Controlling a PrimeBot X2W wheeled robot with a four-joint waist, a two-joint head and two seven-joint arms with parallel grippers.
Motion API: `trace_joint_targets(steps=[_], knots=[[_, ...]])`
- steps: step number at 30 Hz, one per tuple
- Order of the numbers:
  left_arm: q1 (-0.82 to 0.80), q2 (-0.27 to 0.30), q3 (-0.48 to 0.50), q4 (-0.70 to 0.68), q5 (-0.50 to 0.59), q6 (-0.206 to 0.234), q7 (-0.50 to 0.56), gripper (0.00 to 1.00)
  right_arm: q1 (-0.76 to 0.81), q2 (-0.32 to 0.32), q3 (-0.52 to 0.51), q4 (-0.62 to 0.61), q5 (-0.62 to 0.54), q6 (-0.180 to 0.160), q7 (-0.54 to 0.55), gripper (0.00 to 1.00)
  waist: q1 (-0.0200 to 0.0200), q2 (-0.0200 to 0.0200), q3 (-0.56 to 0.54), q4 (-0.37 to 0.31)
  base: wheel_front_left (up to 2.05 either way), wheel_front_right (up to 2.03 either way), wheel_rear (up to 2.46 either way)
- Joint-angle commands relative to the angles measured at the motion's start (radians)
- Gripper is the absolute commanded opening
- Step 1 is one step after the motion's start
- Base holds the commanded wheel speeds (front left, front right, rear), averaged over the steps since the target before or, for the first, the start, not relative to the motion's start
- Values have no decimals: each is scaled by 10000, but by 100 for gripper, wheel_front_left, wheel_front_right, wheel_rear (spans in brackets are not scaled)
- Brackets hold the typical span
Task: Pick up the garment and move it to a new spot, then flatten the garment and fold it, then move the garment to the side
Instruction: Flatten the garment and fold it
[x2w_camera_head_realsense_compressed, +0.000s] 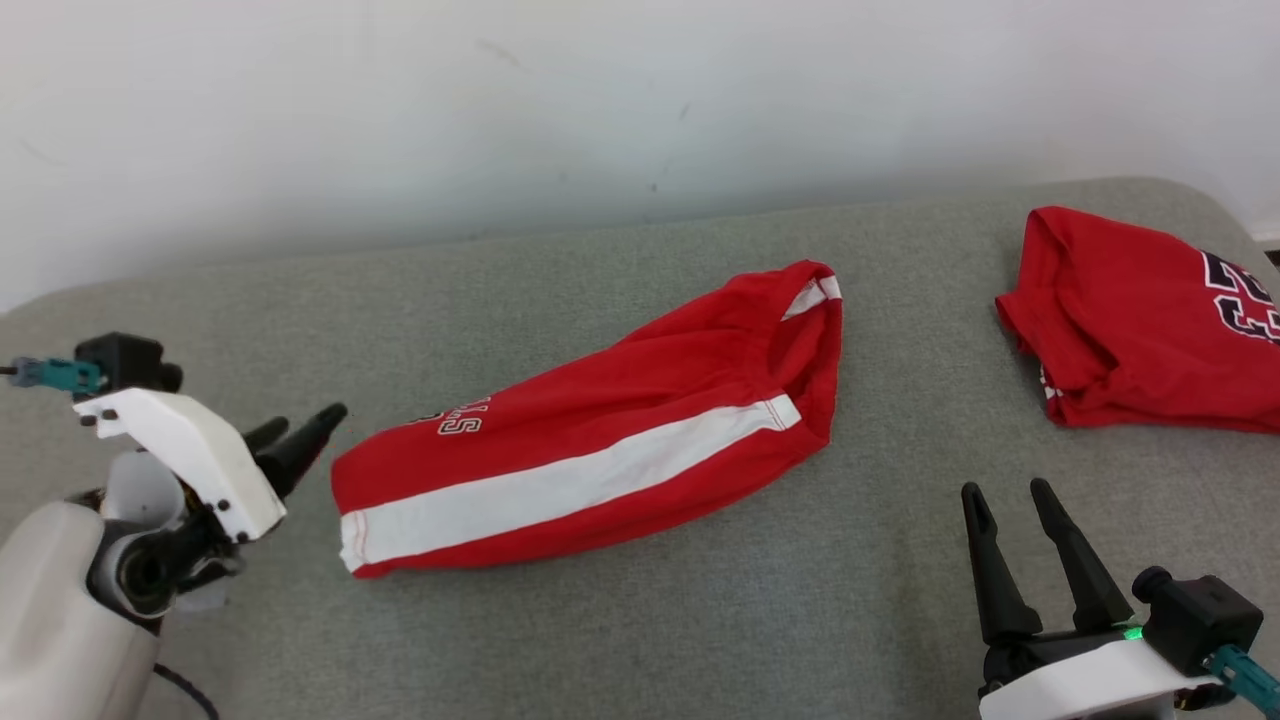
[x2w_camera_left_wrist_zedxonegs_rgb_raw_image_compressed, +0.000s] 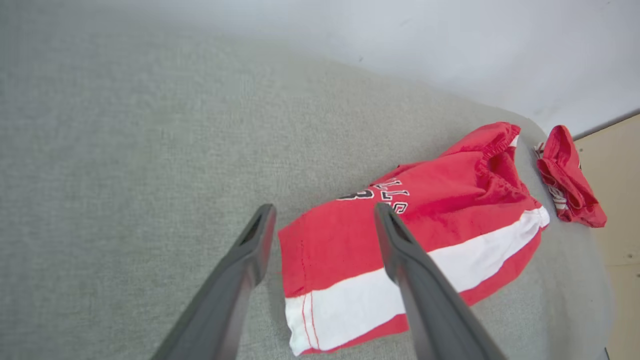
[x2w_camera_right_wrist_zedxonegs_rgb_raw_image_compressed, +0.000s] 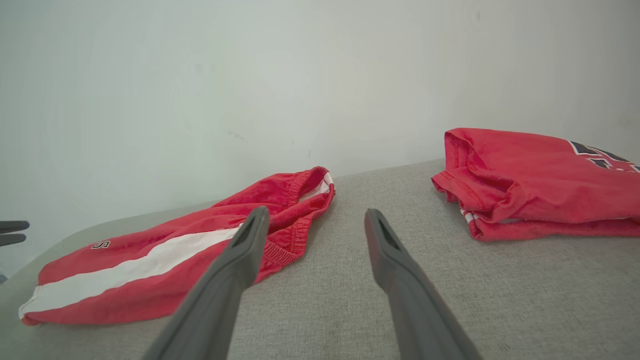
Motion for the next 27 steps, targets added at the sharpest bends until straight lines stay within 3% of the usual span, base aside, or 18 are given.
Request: trace_joint_targets(steps=[1,7,10,13,22,27], knots=[[105,217,-161,-388,263,-6,-590,100,192,-45,-27,18,-10,1,-22,100,-1,0,-281,198,0,0,0],[1059,849,-661,-1924,1012,1,-3820,100,655,-65,-112,26,67,1,-78,100,-1,0,-887,638,0,0,0],[1585,754,-546,-2491,1491,43,-5458,100,833,-142,-108,-69,68,1,-77,100,-1,0,-985,816,0,0,0],[2207,579,-483,-3034,1834,376,-6437,100,908,-201,-92,-201,42,1,-100,100,-1,0,-1053,957,0,0,0],[3935,181,-236,-4563,2980,2175,-7164,100,1109,-309,-142,-556,-122,3,-302,100,-1,0,-1228,1148,0,0,0],[4570,5,-45,-4927,3404,2662,-7232,100,1198,-280,-284,-670,-282,3,-445,100,-1,0,-1250,1184,0,0,0]])
